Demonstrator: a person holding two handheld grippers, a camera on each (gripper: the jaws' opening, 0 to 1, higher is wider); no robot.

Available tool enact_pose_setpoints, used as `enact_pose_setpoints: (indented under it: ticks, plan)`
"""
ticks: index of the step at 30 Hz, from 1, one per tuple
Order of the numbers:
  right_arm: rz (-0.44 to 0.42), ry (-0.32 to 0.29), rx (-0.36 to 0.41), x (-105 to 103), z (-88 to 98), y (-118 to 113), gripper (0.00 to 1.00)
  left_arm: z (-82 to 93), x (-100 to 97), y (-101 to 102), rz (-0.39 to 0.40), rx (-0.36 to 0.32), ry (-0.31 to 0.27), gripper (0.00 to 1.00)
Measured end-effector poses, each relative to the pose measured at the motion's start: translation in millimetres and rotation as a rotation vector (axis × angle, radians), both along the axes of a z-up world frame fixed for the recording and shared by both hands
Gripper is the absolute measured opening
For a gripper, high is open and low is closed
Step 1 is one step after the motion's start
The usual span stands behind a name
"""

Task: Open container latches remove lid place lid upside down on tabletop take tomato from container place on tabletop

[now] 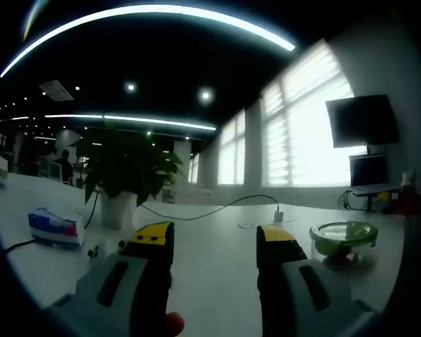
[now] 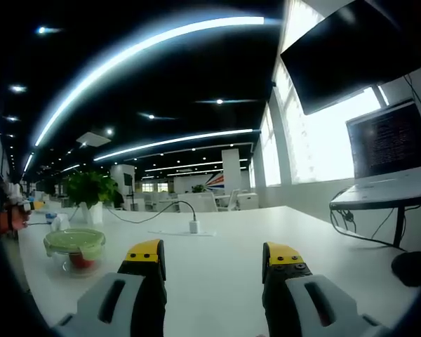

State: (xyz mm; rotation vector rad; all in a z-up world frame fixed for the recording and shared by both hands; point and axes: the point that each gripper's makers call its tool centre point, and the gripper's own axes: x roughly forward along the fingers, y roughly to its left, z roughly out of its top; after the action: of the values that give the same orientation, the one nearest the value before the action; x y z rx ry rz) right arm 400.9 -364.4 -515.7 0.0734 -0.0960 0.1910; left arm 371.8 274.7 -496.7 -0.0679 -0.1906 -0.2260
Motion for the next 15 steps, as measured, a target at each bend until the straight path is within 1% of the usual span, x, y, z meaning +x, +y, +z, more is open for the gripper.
enact_pose_setpoints:
  ticks: [3, 8, 15]
  plan:
    - [-0.004, -0.001, 0.002, -1, 0.0, -2, 0.51, 3.9, 0.9, -2, -0.007, 0.007, -0.003, 0.44]
    - [-0.009, -0.001, 0.002, -1, -0.8, -6, 0.51, 9.8, 5.5, -3, -0.022, 0.026, 0.008, 0.45]
    - [-0.028, 0.002, 0.009, -4, -3.6, -12, 0.51, 16.6, 7.2, -12, -0.056, 0.055, 0.007, 0.46]
